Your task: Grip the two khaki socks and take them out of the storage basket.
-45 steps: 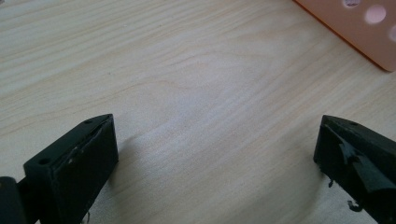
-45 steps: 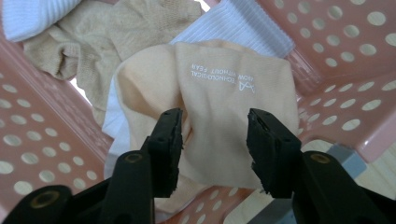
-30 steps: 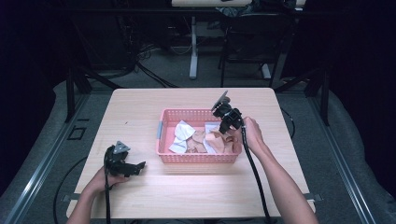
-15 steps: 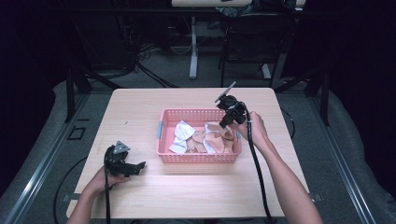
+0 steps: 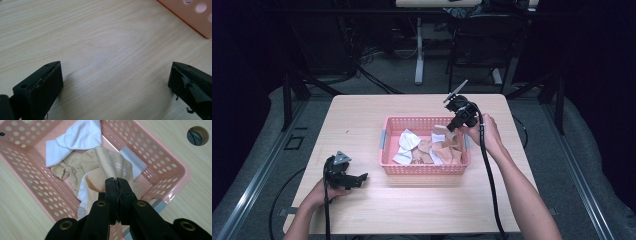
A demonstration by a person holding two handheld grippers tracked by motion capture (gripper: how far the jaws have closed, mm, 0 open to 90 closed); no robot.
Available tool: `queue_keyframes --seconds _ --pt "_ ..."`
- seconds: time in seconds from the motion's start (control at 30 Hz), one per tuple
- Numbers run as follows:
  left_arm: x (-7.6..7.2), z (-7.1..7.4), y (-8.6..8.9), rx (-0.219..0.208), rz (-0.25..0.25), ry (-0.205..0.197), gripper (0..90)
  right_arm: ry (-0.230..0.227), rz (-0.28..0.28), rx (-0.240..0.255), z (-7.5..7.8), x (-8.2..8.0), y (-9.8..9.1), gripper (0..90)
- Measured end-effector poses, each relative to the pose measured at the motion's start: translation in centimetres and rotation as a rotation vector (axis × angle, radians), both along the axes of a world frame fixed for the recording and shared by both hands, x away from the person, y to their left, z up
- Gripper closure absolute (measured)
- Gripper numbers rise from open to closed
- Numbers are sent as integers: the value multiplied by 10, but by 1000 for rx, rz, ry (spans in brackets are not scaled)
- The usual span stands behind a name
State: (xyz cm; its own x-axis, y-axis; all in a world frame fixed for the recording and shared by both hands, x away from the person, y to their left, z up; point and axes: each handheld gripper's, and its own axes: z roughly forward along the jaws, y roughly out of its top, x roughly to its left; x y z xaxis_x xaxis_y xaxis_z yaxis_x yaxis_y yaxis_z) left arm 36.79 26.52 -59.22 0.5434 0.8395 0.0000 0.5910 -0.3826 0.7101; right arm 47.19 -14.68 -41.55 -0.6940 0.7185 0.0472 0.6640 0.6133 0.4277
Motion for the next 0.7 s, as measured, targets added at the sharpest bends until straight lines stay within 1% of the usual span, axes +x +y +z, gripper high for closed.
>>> queue_keyframes --seconds 0.07,0.13,0.17,0.23,0.3,0.33,0.37,0.4,0.47,0.6,0.67,0.7 --pt "0 0 0 0 0 -1 0 1 6 -6 2 0 -1 881" --pt "0 0 0 0 1 -1 0 1 3 2 4 -1 -1 881" --pt "0 0 0 0 0 -1 0 6 10 -6 6 0 -2 881" --pt "0 0 0 1 0 -1 0 -3 8 1 7 -1 -2 881" --pt "0 0 0 0 0 0 0 2 5 19 8 -1 -2 881" --pt "0 0 0 0 1 -1 0 3 11 5 11 -1 -3 881" --pt "0 0 0 0 0 -1 0 -2 8 14 11 -2 -2 881" --pt "0 0 0 0 0 -1 0 1 14 6 13 -2 -3 881" --pt "0 0 0 0 0 -1 0 -6 11 15 14 -3 -2 881" --pt "0 0 0 0 0 0 0 -2 24 5 18 -3 -3 881" --pt "0 0 0 1 -1 0 0 -1 17 9 19 -4 -3 881" --pt "0 0 0 0 0 0 0 -9 12 23 18 -4 -3 881"
